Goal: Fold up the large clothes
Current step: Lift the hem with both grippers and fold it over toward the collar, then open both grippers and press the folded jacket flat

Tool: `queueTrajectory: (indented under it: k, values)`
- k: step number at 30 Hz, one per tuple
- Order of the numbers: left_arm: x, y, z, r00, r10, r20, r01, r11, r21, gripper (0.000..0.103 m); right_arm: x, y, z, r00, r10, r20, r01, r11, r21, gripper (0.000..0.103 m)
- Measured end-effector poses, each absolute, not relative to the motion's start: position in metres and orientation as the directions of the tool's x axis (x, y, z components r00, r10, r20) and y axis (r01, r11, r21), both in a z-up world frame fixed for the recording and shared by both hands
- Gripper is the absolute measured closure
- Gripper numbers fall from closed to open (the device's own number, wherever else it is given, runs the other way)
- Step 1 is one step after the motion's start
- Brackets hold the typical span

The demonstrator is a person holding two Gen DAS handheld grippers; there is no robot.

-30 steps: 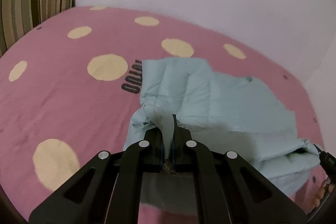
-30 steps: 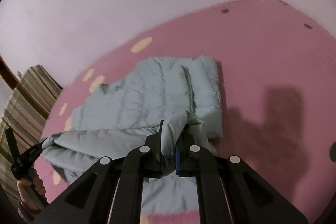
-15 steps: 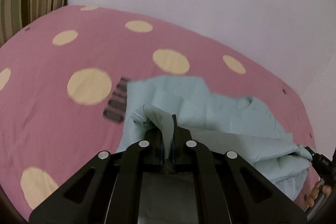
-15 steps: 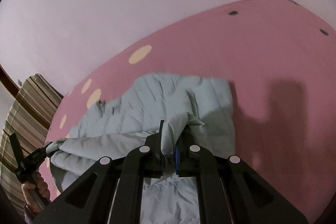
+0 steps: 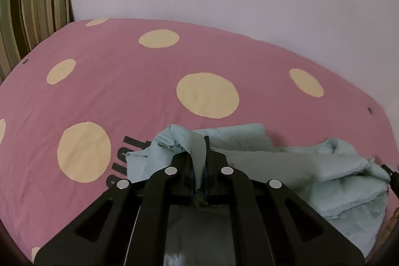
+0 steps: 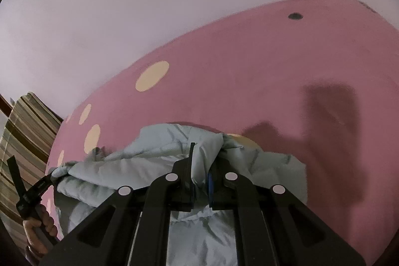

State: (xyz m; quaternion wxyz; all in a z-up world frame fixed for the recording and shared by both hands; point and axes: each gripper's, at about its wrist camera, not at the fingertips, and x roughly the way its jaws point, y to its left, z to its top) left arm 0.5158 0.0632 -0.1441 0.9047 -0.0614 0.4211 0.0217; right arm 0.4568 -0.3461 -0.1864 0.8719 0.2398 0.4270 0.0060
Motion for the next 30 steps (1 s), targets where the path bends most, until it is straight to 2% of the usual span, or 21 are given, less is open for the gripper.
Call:
queueTrajectory:
  k: [5, 10, 11, 13, 15, 16, 17, 18, 20, 25, 30]
  values:
    - [0.527, 0.062, -0.167, 0.612, 0.011, -0.791, -0.103, 0.992, -0.066, 0.098, 0.468, -0.342, -0.206, 0.602, 0.207, -0.771, 0.203, 0.894, 0.399, 0.096]
    - [0.526, 0.062, -0.171, 0.612, 0.011, -0.791, -0.099, 0.993, -0.064, 0.093, 0.464, -0.342, -0.203, 0.616, 0.205, -0.761, 0.207, 0.890, 0.407, 0.094]
    - [0.525, 0.062, -0.170, 0.614, 0.013, -0.789, -0.097, 0.994, -0.059, 0.089, 0.463, -0.342, -0.201, 0.620, 0.206, -0.757, 0.207, 0.888, 0.411, 0.094]
    - [0.521, 0.061, -0.165, 0.625, 0.029, -0.780, -0.098, 0.994, -0.041, 0.073, 0.461, -0.344, -0.196, 0.633, 0.211, -0.745, 0.204, 0.882, 0.424, 0.084]
    - [0.515, 0.064, -0.157, 0.644, 0.024, -0.764, -0.101, 0.993, -0.054, 0.057, 0.456, -0.346, -0.188, 0.652, 0.208, -0.729, 0.203, 0.879, 0.432, 0.067]
    - [0.512, 0.065, -0.154, 0.650, 0.021, -0.760, -0.102, 0.993, -0.060, 0.053, 0.453, -0.346, -0.183, 0.663, 0.199, -0.722, 0.204, 0.880, 0.429, 0.063]
    - [0.508, 0.067, -0.149, 0.660, 0.030, -0.751, -0.113, 0.992, -0.059, 0.043, 0.450, -0.347, -0.177, 0.675, 0.186, -0.714, 0.205, 0.882, 0.424, 0.057]
    - [0.506, 0.068, -0.146, 0.669, 0.037, -0.743, -0.120, 0.991, -0.059, 0.040, 0.447, -0.348, -0.173, 0.685, 0.176, -0.708, 0.207, 0.884, 0.419, 0.053]
    - [0.500, 0.073, -0.137, 0.686, 0.050, -0.726, -0.129, 0.990, -0.054, 0.039, 0.439, -0.351, -0.161, 0.713, 0.155, -0.684, 0.205, 0.887, 0.414, 0.050]
    - [0.484, 0.086, -0.123, 0.702, 0.071, -0.709, -0.179, 0.981, -0.078, 0.039, 0.422, -0.352, -0.146, 0.746, 0.119, -0.655, 0.208, 0.893, 0.400, 0.050]
    - [0.467, 0.075, -0.122, 0.708, 0.054, -0.704, -0.133, 0.989, -0.058, 0.039, 0.424, -0.330, -0.157, 0.713, 0.099, -0.694, 0.179, 0.931, 0.317, 0.062]
